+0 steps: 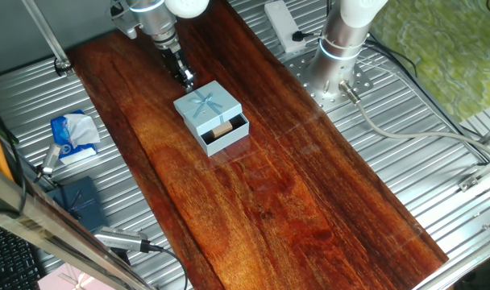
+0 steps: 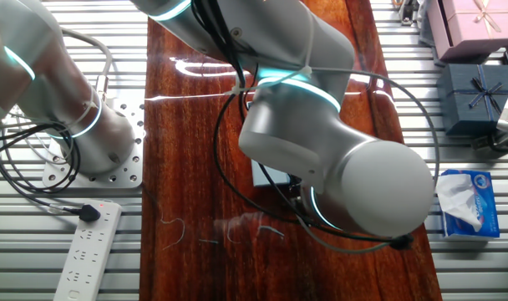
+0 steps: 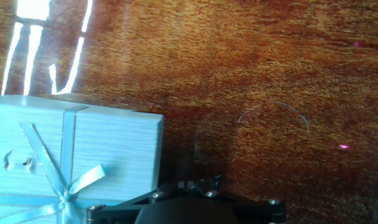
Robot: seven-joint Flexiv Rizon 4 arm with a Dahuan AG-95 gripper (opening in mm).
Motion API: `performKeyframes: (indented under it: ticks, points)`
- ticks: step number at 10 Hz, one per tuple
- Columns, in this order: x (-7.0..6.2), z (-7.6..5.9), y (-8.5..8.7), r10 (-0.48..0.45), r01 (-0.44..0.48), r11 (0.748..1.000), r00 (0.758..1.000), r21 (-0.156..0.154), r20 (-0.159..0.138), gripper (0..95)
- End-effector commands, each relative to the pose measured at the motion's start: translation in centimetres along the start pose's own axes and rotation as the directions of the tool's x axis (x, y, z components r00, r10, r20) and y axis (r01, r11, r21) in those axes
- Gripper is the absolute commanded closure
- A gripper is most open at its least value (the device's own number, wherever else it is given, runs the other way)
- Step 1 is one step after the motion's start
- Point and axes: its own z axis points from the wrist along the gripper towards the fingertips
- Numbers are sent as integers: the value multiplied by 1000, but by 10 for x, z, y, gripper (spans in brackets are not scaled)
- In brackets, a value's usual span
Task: Slide the outer casing onto the gift box
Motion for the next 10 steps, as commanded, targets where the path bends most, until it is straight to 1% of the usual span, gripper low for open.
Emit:
performKeyframes:
  ticks: [1,3,10]
  points:
    - [-1,1,0,14,-14,1000,1000,-3,-6,950]
    - [-1,1,0,16,-16,1000,1000,-6,-14,950]
    - [7,6,2,57,-58,998,998,-31,-11,950]
